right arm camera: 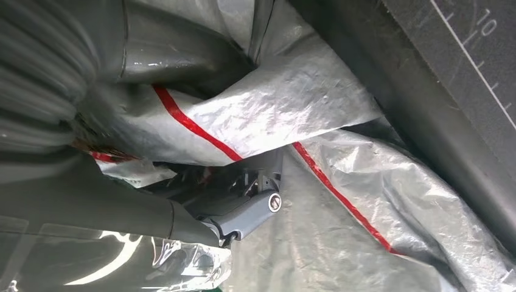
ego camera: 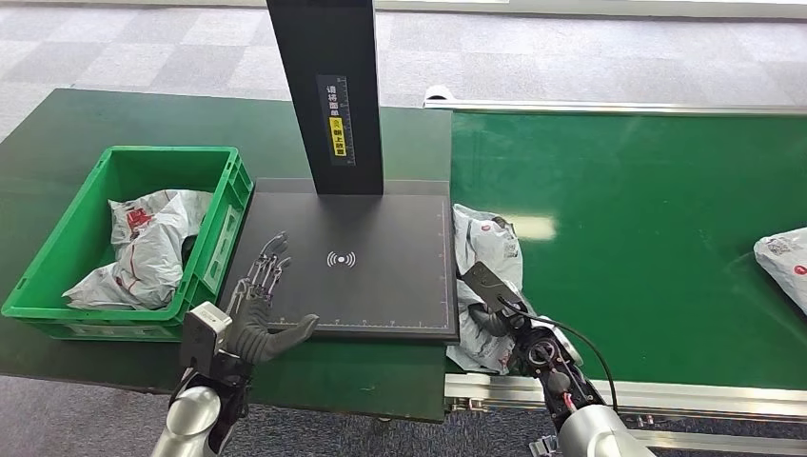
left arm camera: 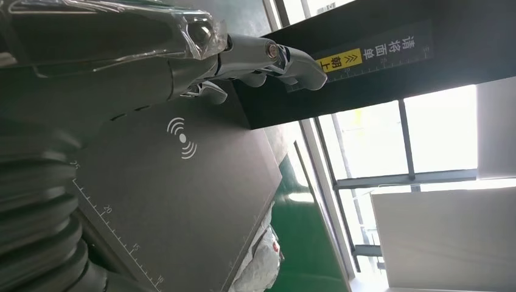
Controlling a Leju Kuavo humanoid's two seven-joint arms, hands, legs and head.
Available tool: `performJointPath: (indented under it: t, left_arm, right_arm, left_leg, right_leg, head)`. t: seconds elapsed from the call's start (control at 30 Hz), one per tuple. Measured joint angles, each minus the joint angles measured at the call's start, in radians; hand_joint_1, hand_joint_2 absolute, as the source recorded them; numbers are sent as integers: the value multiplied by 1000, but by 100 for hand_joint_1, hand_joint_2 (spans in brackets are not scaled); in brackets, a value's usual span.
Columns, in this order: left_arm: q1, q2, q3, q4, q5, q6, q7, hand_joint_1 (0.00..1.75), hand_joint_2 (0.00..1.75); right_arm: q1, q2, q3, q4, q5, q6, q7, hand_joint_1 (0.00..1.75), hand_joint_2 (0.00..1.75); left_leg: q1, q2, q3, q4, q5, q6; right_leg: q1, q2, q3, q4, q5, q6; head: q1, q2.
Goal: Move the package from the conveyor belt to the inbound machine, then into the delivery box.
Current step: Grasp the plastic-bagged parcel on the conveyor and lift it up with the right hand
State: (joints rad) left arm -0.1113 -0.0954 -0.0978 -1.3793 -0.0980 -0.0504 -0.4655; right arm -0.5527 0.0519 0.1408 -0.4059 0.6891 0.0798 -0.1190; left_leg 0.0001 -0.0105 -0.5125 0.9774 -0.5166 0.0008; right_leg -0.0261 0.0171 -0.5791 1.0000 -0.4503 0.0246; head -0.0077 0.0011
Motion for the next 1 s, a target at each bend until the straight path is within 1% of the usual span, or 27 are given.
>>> performJointPath:
  t: [1.0]
  left_arm:
    - [0, 5, 0, 1, -5, 6, 0, 0, 175]
  right_arm:
    - [1, 0, 0, 14, -7, 8, -2, 173, 175]
  left_leg:
    - [0, 0, 0, 0, 0, 0]
  right_leg:
    - [0, 0, 0, 0, 0, 0]
  head:
    - [0, 0]
